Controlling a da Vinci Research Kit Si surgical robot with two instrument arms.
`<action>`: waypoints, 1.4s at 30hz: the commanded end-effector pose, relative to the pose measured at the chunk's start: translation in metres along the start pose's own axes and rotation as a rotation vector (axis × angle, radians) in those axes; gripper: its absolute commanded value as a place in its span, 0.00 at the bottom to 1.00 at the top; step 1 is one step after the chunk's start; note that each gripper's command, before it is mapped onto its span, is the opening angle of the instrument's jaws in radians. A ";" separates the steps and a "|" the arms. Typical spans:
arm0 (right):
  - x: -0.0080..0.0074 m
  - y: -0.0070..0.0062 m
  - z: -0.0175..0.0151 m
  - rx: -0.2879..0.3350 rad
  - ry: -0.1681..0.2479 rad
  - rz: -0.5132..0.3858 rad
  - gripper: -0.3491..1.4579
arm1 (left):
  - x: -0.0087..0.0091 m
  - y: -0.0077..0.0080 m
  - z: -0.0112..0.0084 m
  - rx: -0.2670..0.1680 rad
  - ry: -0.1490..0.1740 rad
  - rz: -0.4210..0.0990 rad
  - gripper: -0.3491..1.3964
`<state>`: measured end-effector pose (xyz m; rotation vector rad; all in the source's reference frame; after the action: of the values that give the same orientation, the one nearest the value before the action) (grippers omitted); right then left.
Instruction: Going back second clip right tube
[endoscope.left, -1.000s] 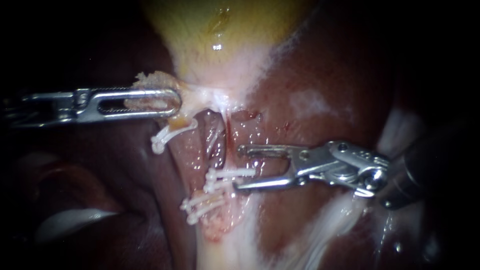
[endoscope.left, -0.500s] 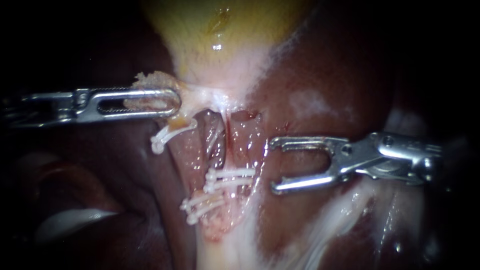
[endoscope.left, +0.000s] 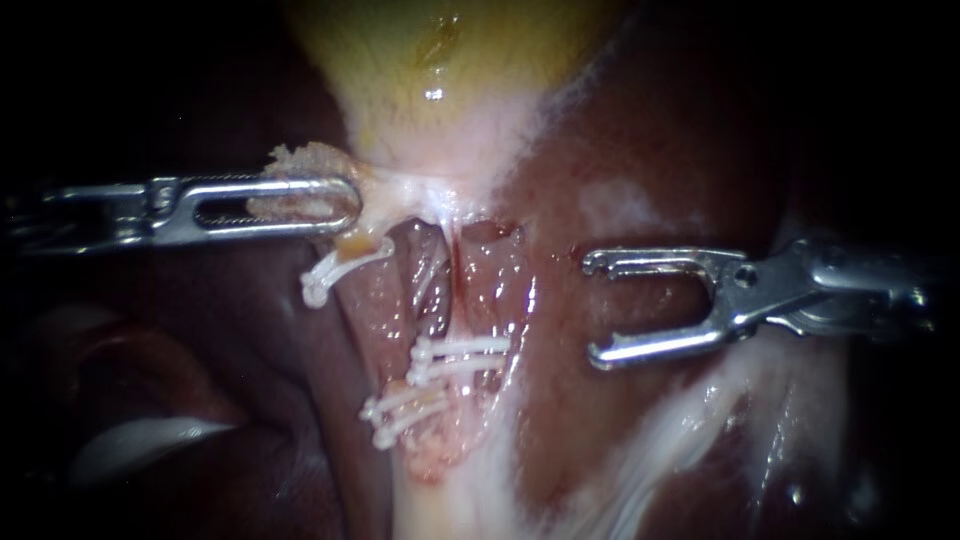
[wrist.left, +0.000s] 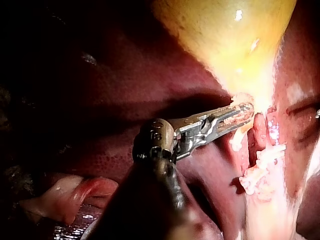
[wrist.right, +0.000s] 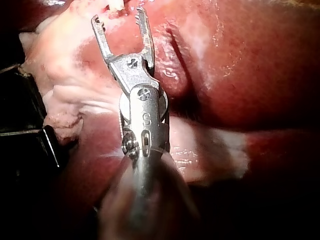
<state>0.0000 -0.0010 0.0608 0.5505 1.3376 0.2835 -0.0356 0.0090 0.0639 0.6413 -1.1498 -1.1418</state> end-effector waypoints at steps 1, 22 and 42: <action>0.0000 0.0001 0.0000 0.001 0.000 -0.002 0.47 | 0.0000 0.0001 0.0000 -0.002 -0.001 0.000 0.00; 0.0000 -0.0004 -0.0003 0.003 0.000 -0.002 0.47 | 0.0028 0.0027 0.0061 -0.014 -0.011 0.019 0.00; 0.0001 -0.0005 -0.0003 0.003 0.000 -0.008 0.47 | 0.0035 0.0036 0.0087 -0.013 -0.001 0.025 0.00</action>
<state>-0.0003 -0.0014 0.0604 0.5478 1.3398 0.2751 -0.0425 0.0082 0.0713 0.6146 -1.1474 -1.1273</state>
